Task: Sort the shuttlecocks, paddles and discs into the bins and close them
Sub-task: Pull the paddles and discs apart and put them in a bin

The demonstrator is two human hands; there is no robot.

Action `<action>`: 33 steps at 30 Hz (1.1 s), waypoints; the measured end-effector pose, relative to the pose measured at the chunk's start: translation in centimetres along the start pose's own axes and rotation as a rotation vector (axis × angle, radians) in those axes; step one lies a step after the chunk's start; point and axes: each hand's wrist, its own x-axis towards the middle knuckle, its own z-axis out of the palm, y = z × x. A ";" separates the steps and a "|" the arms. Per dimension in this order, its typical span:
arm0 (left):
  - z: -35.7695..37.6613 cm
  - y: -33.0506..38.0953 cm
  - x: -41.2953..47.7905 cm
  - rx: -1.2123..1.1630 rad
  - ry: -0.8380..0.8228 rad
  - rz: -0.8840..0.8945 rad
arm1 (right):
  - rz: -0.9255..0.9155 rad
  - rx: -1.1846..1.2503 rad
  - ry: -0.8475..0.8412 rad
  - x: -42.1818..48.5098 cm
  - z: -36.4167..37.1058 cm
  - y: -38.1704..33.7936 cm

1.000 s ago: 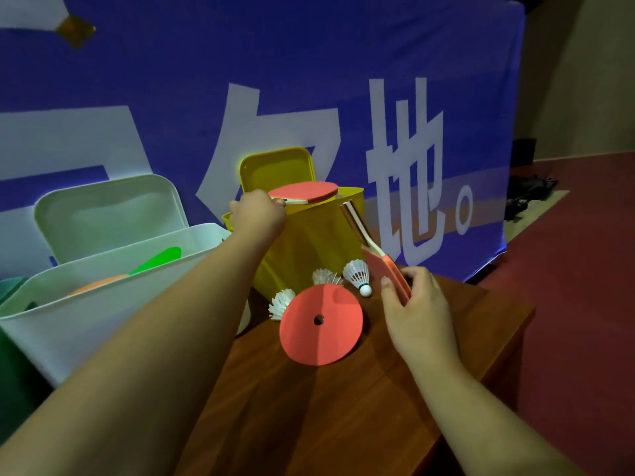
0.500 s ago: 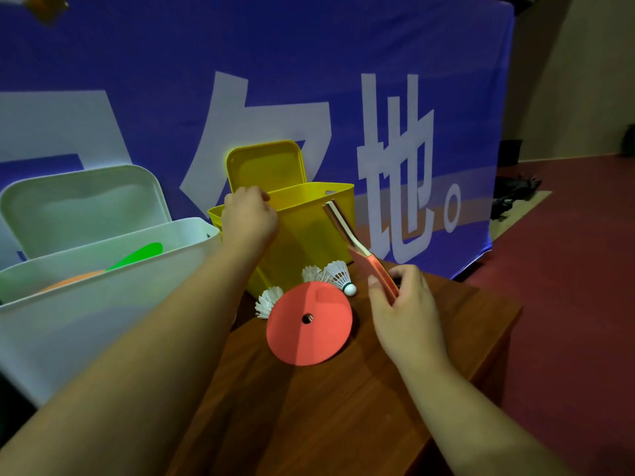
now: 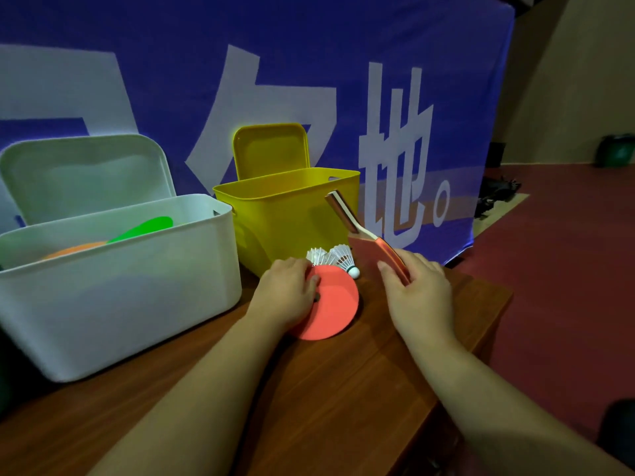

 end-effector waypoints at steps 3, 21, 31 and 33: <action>0.1 -0.6 0.3 -0.038 0.003 -0.024 | 0.003 0.043 -0.020 0.3 0.1 -0.4; 0.0 -2.7 0.6 -0.687 0.406 -0.095 | -0.123 -0.090 -0.122 18.5 12.8 -9.2; 0.1 -3.0 0.8 -0.701 0.470 -0.167 | 0.193 0.279 -0.077 14.9 12.2 -7.1; -0.2 -2.9 0.7 -0.704 0.484 -0.202 | 0.257 0.259 -0.089 12.9 11.8 -5.6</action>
